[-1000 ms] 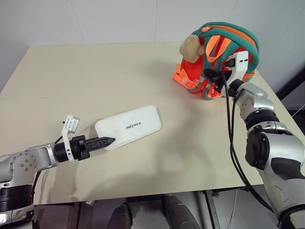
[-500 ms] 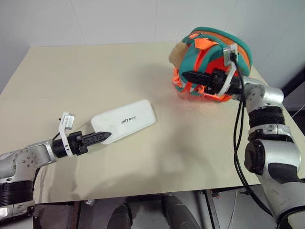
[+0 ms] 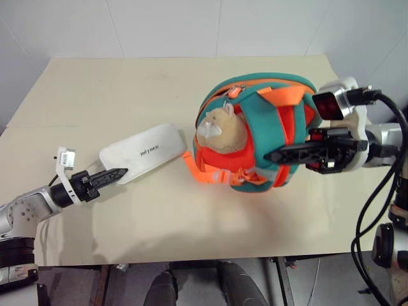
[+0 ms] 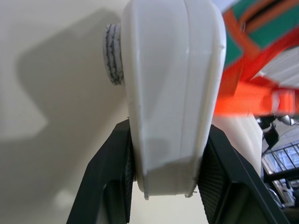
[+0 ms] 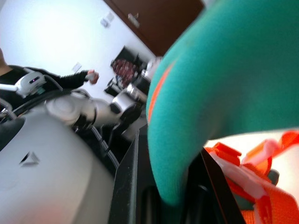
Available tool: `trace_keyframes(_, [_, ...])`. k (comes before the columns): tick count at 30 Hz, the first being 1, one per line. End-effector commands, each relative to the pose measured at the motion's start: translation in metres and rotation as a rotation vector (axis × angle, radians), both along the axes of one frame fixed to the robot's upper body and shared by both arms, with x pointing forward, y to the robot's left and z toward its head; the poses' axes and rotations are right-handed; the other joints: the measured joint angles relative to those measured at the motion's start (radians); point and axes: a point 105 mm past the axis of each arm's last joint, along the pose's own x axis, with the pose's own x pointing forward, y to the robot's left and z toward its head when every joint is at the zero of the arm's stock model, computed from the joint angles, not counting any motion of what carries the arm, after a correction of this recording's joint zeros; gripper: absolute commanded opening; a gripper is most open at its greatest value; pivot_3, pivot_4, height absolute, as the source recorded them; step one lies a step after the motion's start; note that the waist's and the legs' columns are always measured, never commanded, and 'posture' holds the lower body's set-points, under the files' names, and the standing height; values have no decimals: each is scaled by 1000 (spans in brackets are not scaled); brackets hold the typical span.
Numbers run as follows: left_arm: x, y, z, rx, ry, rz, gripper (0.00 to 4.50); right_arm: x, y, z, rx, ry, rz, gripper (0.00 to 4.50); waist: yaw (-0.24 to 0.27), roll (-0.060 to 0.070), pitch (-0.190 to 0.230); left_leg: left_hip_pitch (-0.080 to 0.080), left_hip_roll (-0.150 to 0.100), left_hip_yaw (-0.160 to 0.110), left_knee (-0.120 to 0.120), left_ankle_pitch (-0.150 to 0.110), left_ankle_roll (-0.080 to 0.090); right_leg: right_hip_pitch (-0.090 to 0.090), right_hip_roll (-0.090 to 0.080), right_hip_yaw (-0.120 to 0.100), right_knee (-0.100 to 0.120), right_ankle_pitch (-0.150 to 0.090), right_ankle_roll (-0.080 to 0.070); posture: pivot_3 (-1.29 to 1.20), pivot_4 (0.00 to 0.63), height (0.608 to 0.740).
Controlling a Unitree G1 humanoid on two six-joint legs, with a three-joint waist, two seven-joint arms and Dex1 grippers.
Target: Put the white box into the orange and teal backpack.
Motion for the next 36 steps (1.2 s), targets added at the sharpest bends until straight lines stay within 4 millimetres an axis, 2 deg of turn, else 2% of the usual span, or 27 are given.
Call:
trace_keyframes(1, [-6,-5,27,-38,-141,-38,1468,-6,-5,6,9,-29,-9,26,5,0,0,0,0,0,1,0,0,0,0,0,0,0,0,0,150,740])
trace_keyframes(3, [-12,-11,33,-41,-179,-68,1468,-3,-5,-3,-9,-23,-21,26,10,0,0,0,0,1,1,0,0,0,0,1,0,0,0,0,150,740])
trace_keyframes(10, [-41,-31,75,-39,-383,-161,1468,19,-12,-26,-48,-7,-89,26,17,-1,0,-1,0,1,1,0,0,0,0,0,0,0,0,0,150,740])
trace_keyframes(14, [-56,-36,88,-32,-440,-187,1468,26,-13,-34,-61,-6,-86,26,15,-1,0,0,0,1,1,0,0,1,1,1,0,0,0,0,150,740])
trace_keyframes(17, [-60,-40,96,-48,-461,-195,1468,27,-11,-37,-63,-7,-76,26,16,-1,0,0,0,1,2,0,0,0,1,1,0,0,0,0,150,740])
trace_keyframes(21, [-52,-48,98,-46,-470,-221,1468,27,-6,-40,-59,-4,-50,26,16,-1,0,0,0,1,3,0,0,1,1,1,0,0,0,0,150,740])
trace_keyframes(28, [-32,-56,92,20,-475,-277,1468,24,-5,-38,-56,-15,-47,26,14,-1,0,0,0,2,5,0,1,2,2,1,0,1,1,0,150,740])
trace_keyframes(36, [1,-53,84,181,-570,-226,1468,20,-7,-38,-51,-20,-70,26,17,-1,0,0,0,2,5,0,1,2,2,1,0,1,1,0,150,740])
